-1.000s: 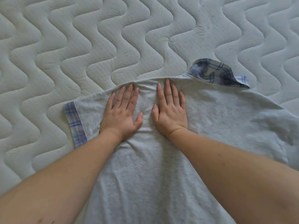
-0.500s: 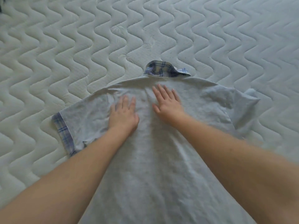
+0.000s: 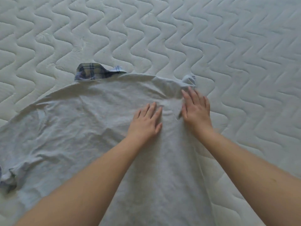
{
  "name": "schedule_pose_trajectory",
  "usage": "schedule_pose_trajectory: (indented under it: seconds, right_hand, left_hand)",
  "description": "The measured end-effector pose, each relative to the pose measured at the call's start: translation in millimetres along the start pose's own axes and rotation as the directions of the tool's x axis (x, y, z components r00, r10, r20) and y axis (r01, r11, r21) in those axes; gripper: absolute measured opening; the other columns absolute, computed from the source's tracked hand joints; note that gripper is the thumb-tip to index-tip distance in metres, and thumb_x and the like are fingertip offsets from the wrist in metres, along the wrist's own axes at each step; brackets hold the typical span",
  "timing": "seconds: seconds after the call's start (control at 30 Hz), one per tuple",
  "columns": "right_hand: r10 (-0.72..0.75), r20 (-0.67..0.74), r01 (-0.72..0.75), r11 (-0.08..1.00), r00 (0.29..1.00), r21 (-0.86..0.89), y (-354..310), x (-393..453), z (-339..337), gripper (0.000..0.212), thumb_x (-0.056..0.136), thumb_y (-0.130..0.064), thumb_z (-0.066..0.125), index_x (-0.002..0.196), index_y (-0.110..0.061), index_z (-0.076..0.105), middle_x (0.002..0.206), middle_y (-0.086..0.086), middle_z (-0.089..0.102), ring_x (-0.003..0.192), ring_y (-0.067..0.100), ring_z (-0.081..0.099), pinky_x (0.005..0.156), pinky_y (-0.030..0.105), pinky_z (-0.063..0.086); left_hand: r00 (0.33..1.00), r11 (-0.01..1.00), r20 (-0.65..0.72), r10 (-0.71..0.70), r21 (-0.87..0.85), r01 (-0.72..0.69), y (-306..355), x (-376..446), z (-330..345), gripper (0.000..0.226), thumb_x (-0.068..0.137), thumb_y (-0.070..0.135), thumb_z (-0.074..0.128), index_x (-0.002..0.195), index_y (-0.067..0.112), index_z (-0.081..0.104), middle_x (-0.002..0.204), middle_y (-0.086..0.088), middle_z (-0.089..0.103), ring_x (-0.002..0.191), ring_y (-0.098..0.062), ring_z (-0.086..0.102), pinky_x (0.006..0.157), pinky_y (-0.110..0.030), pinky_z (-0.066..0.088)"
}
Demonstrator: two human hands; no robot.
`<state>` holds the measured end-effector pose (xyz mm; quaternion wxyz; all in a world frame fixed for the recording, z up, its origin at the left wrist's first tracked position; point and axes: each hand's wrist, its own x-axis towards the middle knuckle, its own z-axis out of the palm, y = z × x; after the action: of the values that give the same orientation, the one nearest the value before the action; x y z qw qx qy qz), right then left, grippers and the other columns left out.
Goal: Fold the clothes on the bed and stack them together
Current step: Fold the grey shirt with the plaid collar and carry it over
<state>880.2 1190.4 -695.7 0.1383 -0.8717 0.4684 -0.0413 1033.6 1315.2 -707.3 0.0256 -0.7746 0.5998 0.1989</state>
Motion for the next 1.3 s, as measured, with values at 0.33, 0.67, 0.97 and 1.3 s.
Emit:
schedule_pose_trajectory:
  seconds: [0.33, 0.67, 0.97, 1.3]
  right_hand:
    - [0.224, 0.273, -0.279, 0.943, 0.936, 0.184, 48.5, 65.5, -9.6, 0.073, 0.092, -0.027, 0.058, 0.154, -0.017, 0.022, 0.152, 0.007, 0.034, 0.137, 0.031, 0.032, 0.111, 0.041, 0.026]
    - [0.163, 0.294, -0.323, 0.684, 0.942, 0.654, 25.3, 59.6, -10.1, 0.005, 0.093, -0.016, 0.057, 0.098, -0.016, 0.058, 0.089, 0.0, 0.066, 0.08, 0.015, 0.059, 0.065, 0.022, 0.037]
    - [0.146, 0.554, -0.535, 0.541, 0.82, 0.649, 21.9, 45.2, -11.0, 0.047, 0.083, -0.034, 0.076, 0.124, -0.02, 0.058, 0.099, -0.002, 0.07, 0.092, 0.011, 0.065, 0.081, 0.026, 0.05]
    - [0.374, 0.379, -0.53, 0.527, 0.846, 0.665, 103.0, -10.3, -52.6, 0.013, 0.09, -0.02, 0.069, 0.079, -0.025, 0.065, 0.075, -0.006, 0.067, 0.069, 0.008, 0.058, 0.069, 0.026, 0.045]
  left_hand:
    - [0.987, 0.995, -0.147, -0.065, -0.089, 0.052, 47.4, 69.7, 7.8, 0.063, 0.099, 0.051, 0.011, 0.157, 0.028, 0.006, 0.166, 0.007, 0.0, 0.151, -0.011, -0.003, 0.121, -0.035, -0.004]
    - [0.96, 0.994, -0.277, -0.043, -0.111, 0.013, 37.6, 72.9, 27.6, 0.067, 0.097, 0.043, 0.02, 0.156, 0.012, 0.018, 0.164, -0.004, 0.014, 0.151, -0.013, 0.007, 0.123, -0.034, 0.003]
    - [0.969, 0.996, -0.245, -0.029, -0.088, 0.007, 36.4, 76.2, 26.6, 0.067, 0.096, 0.041, 0.024, 0.155, 0.008, 0.018, 0.162, -0.01, 0.021, 0.15, -0.018, 0.012, 0.122, -0.037, 0.006]
    - [0.965, 0.993, -0.259, -0.043, -0.115, 0.013, 35.7, 75.3, 28.3, 0.069, 0.098, 0.046, 0.022, 0.157, 0.01, 0.015, 0.164, -0.005, 0.013, 0.152, -0.015, 0.008, 0.123, -0.037, 0.005]
